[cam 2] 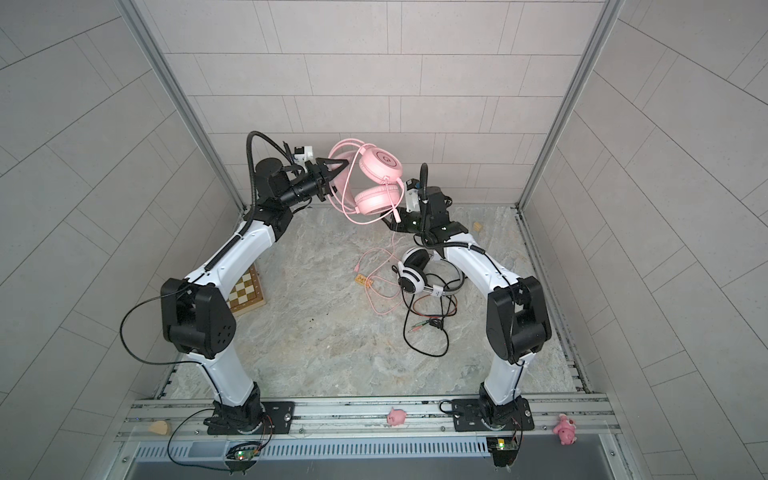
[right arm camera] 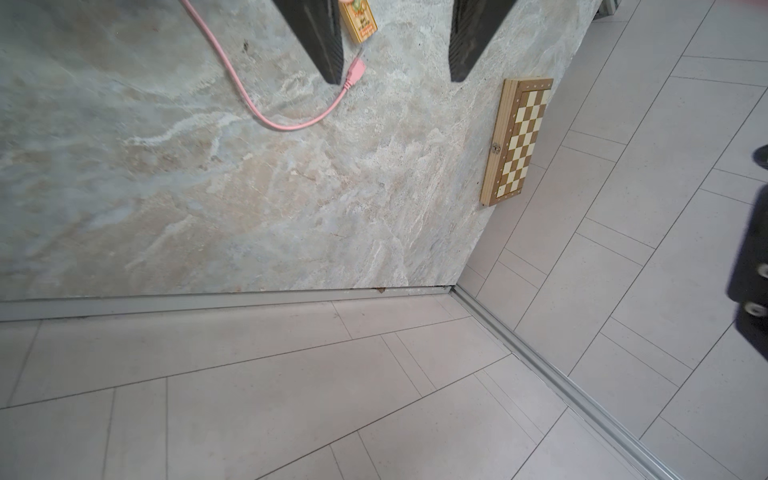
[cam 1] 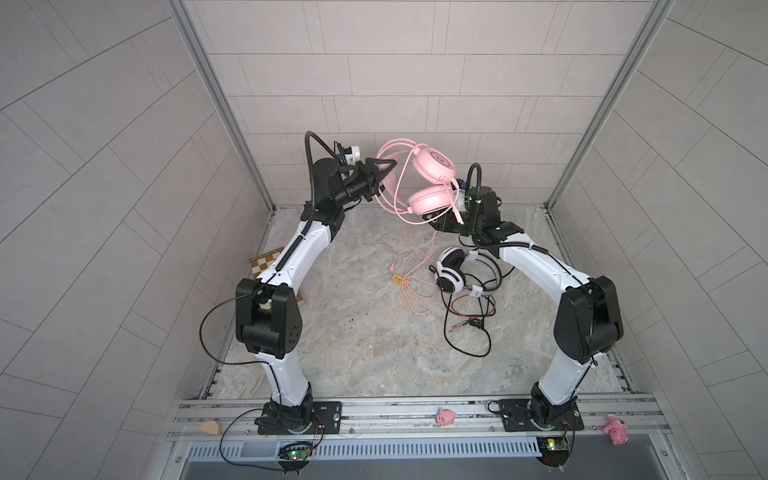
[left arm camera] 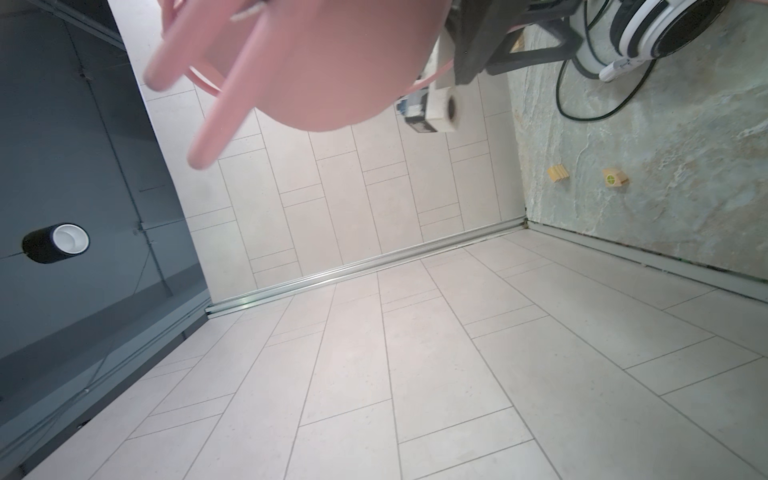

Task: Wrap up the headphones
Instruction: 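Raise the pink headset with the left gripper while the right lowers to the cable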

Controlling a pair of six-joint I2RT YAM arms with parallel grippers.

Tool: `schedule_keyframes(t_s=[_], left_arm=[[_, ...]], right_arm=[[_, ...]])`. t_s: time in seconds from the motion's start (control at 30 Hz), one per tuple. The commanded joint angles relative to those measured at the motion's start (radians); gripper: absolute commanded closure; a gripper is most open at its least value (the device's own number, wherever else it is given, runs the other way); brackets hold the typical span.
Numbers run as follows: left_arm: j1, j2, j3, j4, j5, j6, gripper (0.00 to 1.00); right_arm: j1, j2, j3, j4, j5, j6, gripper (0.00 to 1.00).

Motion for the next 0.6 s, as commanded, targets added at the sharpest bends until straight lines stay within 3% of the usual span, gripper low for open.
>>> schedule_keyframes(t_s=[0.0, 0.33, 0.57], left_arm=[[0.007, -0.031, 0.055, 0.105, -0.034, -0.059, 1.00], [0.036, -0.014, 0.148, 0.096, -0.067, -0.107, 1.00], [0.097, -0.022, 0.197, 0.006, -0.125, -0.076, 1.00]], right_arm=[[0.014, 0.057, -0.017, 0.209, -0.011, 0.104, 0.53], [0.060, 0.270, 0.060, 0.480, 0.001, 0.260, 0.41], [0.114, 0.318, -0.029, 0.611, 0.027, 0.304, 0.40]])
